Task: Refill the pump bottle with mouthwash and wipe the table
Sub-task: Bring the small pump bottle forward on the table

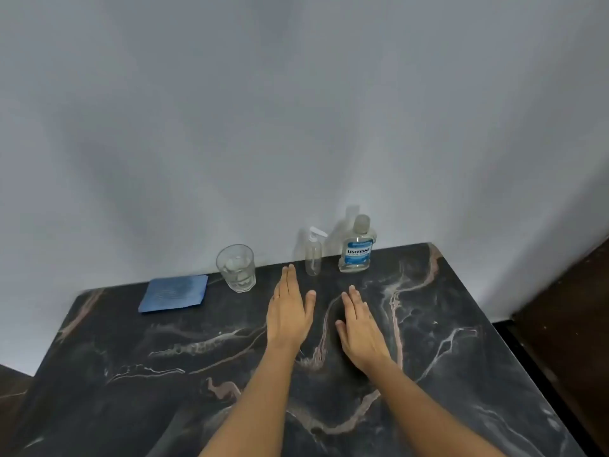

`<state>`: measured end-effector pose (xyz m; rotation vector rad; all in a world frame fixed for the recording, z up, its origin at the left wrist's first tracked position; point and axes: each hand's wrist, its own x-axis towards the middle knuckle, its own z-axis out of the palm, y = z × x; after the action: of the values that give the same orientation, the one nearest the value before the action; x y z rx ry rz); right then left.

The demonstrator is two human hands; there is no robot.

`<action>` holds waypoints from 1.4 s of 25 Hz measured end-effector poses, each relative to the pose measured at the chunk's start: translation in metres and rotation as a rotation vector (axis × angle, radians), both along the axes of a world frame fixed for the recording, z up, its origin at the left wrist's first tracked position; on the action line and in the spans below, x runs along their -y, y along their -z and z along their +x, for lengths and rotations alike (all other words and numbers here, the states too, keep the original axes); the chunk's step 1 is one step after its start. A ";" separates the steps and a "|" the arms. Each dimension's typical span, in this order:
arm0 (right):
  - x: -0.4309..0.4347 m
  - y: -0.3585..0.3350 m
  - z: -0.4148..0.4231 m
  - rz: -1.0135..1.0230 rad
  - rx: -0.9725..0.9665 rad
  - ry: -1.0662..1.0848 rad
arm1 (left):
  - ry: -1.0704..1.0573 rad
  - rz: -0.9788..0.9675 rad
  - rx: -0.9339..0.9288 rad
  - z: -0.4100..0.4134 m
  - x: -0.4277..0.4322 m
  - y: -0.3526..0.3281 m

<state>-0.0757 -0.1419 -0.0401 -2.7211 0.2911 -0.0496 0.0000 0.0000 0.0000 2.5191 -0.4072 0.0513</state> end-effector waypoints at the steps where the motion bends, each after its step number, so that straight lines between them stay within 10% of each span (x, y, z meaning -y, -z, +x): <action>1: 0.003 0.005 0.003 -0.002 0.023 -0.003 | -0.008 -0.025 0.011 0.007 0.006 0.005; 18: 0.014 0.040 0.009 0.057 0.206 0.023 | -0.146 -0.478 -0.049 0.075 0.046 0.058; 35: -0.074 0.037 -0.166 0.117 0.183 -0.083 | -0.001 -0.363 -0.001 -0.183 -0.097 0.067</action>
<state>-0.2422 -0.0684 -0.0771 -2.5872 0.1241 -0.2484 -0.1833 0.0973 -0.0672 2.1611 -0.3602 0.1141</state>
